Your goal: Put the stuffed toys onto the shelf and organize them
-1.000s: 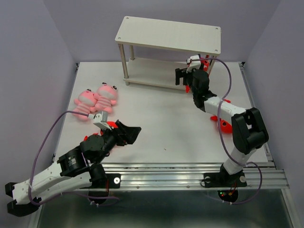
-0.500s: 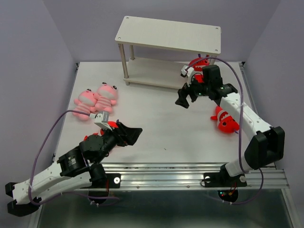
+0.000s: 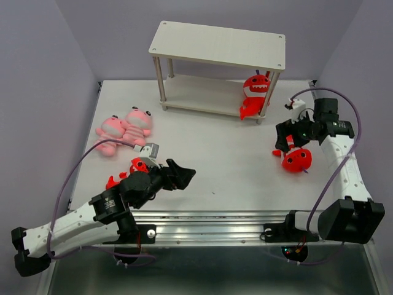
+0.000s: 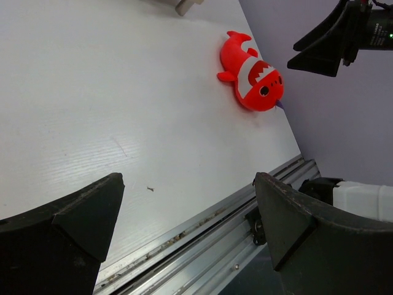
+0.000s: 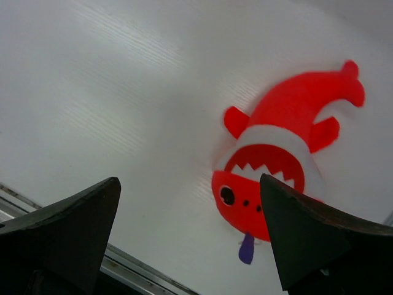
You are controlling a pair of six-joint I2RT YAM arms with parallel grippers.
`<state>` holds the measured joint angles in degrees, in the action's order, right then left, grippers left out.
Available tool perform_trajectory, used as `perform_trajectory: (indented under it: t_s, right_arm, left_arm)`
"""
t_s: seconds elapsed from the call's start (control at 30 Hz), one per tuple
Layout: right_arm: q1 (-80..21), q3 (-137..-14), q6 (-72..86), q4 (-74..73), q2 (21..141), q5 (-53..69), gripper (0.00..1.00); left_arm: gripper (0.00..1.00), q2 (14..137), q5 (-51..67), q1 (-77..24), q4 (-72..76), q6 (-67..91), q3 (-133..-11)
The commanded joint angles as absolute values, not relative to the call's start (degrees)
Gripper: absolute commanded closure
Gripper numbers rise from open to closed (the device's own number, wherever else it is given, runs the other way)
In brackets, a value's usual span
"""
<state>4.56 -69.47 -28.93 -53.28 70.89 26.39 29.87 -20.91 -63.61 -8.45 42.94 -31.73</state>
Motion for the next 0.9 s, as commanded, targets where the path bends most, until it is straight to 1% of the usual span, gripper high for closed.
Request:
perform_trajectory:
  t_s: [0.0, 0.13, 0.23, 0.33, 0.43, 0.5, 0.53, 0.6, 0.63, 0.7, 0.73, 0.8, 0.83, 0.87]
  right_arm:
    - [10.8, -69.8, -29.0, -56.9, 73.4, 19.8, 0.00]
    - [16.2, -68.3, -26.7, -54.2, 76.6, 11.3, 0.00]
    - [16.7, -66.4, -26.0, -52.3, 78.1, 10.2, 0.01]
    - [16.7, -64.4, -24.7, -49.7, 80.7, 11.8, 0.01]
    - [16.7, -63.3, -24.5, -47.0, 83.6, 11.3, 0.05]
    - [16.7, -61.3, -24.9, -44.3, 85.9, 10.4, 0.10]
    - [16.7, -60.7, -25.3, -43.6, 86.5, 10.3, 0.18]
    - [16.7, -59.2, -25.9, -41.9, 87.4, 10.1, 0.29]
    - [16.7, -58.8, -26.7, -41.3, 87.5, 10.1, 0.40]
    - [16.7, -58.1, -28.0, -40.3, 86.5, 10.5, 0.54]
    - [16.7, -57.8, -30.3, -40.5, 86.0, 11.2, 0.72]
    - [16.7, -57.1, -34.4, -40.7, 82.8, 13.0, 0.87]
    - [16.7, -56.8, -37.2, -41.0, 81.2, 14.1, 0.89]
    - [16.7, -56.5, -40.2, -42.0, 79.6, 15.9, 0.90]
  left_arm:
    - [0.01, 31.0, -20.1, -63.5, -3.9, 43.3, -30.9]
    - [0.01, 31.0, -19.4, -63.5, -1.1, 44.4, -28.6]
    - [0.01, 31.3, -18.8, -63.5, 0.9, 44.6, -27.4]
    - [0.01, 32.3, -18.3, -63.5, 3.3, 44.7, -26.6]
    - [0.01, 34.0, -17.7, -63.5, 4.0, 44.5, -26.9]
    - [0.01, 35.2, -17.2, -63.5, 4.7, 44.3, -27.2]
    - [0.01, 35.5, -17.1, -63.5, 5.3, 44.2, -27.4]
    - [0.02, 36.5, -16.5, -63.5, 5.9, 44.1, -27.4]
    - [0.03, 36.8, -16.4, -63.5, 6.5, 44.0, -27.5]
    - [0.04, 38.0, -16.1, -63.5, 7.0, 44.0, -27.7]
    - [0.04, 38.6, -15.8, -63.5, 7.3, 43.8, -27.8]
    - [0.04, 40.4, -14.6, -63.5, 8.8, 42.7, -28.1]
    - [0.04, 41.1, -14.0, -63.4, 10.1, 42.2, -28.3]
    - [0.05, 42.0, -13.4, -63.4, 10.8, 41.6, -28.6]
